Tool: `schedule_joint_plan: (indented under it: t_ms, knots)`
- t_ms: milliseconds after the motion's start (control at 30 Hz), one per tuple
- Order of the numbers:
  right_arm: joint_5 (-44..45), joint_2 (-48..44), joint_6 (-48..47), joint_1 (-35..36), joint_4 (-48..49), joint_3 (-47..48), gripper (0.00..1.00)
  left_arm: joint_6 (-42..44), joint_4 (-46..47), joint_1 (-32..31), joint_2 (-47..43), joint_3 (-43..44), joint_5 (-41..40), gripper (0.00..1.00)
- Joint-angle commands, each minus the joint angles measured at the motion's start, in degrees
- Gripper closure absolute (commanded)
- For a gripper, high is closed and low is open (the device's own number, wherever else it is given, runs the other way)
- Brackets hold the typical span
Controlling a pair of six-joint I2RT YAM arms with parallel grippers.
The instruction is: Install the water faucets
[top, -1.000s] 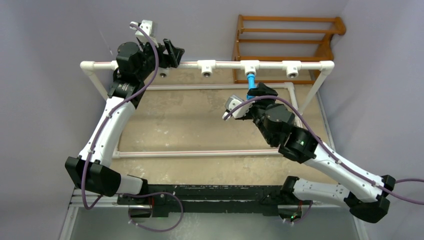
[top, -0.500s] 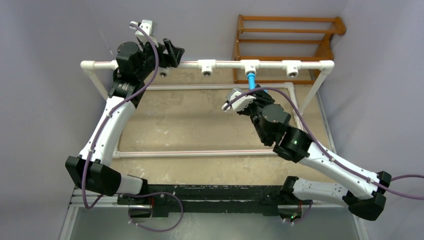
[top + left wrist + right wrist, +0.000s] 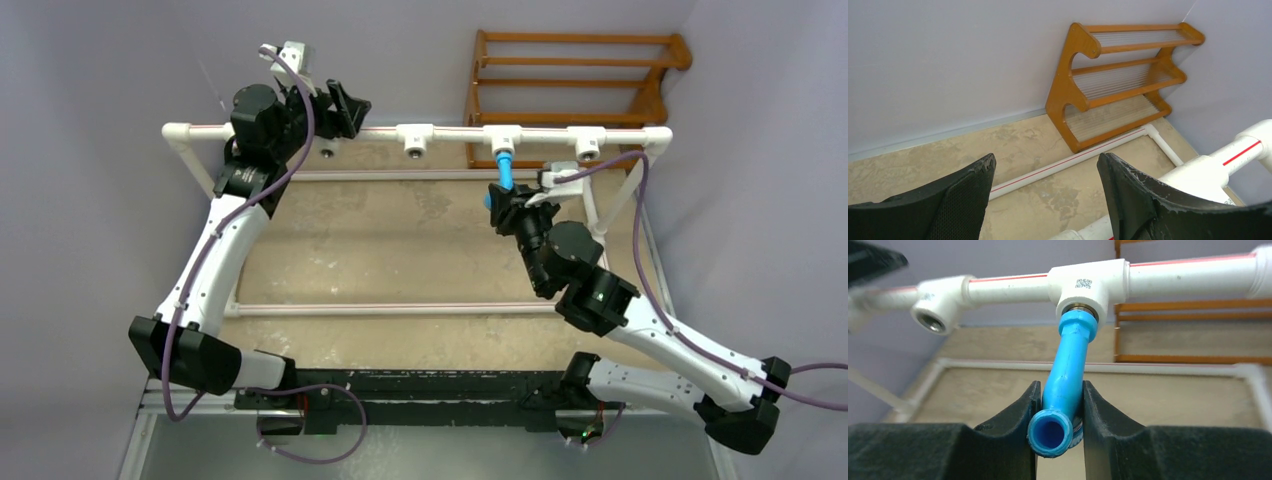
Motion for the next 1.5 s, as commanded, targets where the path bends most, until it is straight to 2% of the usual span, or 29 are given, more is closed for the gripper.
schedule_joint_plan:
  t_ms: [0, 300, 533, 633, 700, 767, 833, 1033, 1200, 1333, 1467]
  knots:
    - [1.25, -4.73, 34.42, 0.61, 2.36, -3.26, 1.00, -2.22, -10.55, 0.91, 3.13, -3.10, 0.39, 0.26]
    - [5.59, -9.92, 68.31, 0.15, 10.12, -12.75, 1.00, -2.67, -10.29, 0.91, 3.13, -3.19, 1.39, 0.26]
    - [5.11, -9.66, 84.77, -1.83, 12.55, -16.12, 1.00, -2.85, -10.20, 0.91, 3.22, -3.19, 1.80, 0.26]
    - [4.12, -9.58, 87.58, -2.67, 15.76, -17.50, 0.90, -2.76, -10.20, 0.91, 3.13, -3.19, 1.62, 0.27]
    - [3.15, -9.47, 88.05, -3.14, 17.73, -18.10, 0.75, -2.71, -10.17, 0.91, 3.13, -3.19, 1.50, 0.27]
    - [2.66, -9.43, 86.36, -3.44, 17.66, -17.83, 0.58, -2.67, -10.26, 0.91, 3.20, -3.19, 1.43, 0.27]
    - [2.97, -9.95, 84.48, -3.50, 15.43, -17.29, 0.48, -2.67, -10.28, 0.95, 3.24, -3.19, 1.36, 0.26]
    - [5.26, -16.79, 77.40, -3.54, 4.62, -17.71, 0.26, -2.50, -10.46, 1.00, 3.30, -3.19, 1.14, 0.27]
    - [7.81, -22.92, 64.92, -3.56, -4.74, -15.91, 0.18, -2.58, -10.55, 1.17, 3.47, -3.01, 1.23, 0.27]
    - [9.97, -26.76, 50.67, -3.54, -8.55, -13.31, 0.19, -2.67, -10.55, 1.39, 3.48, -3.01, 1.37, 0.26]
    - [9.13, -26.56, 33.86, -3.54, -11.71, -7.40, 0.20, -2.67, -10.55, 1.44, 3.56, -3.06, 1.37, 0.27]
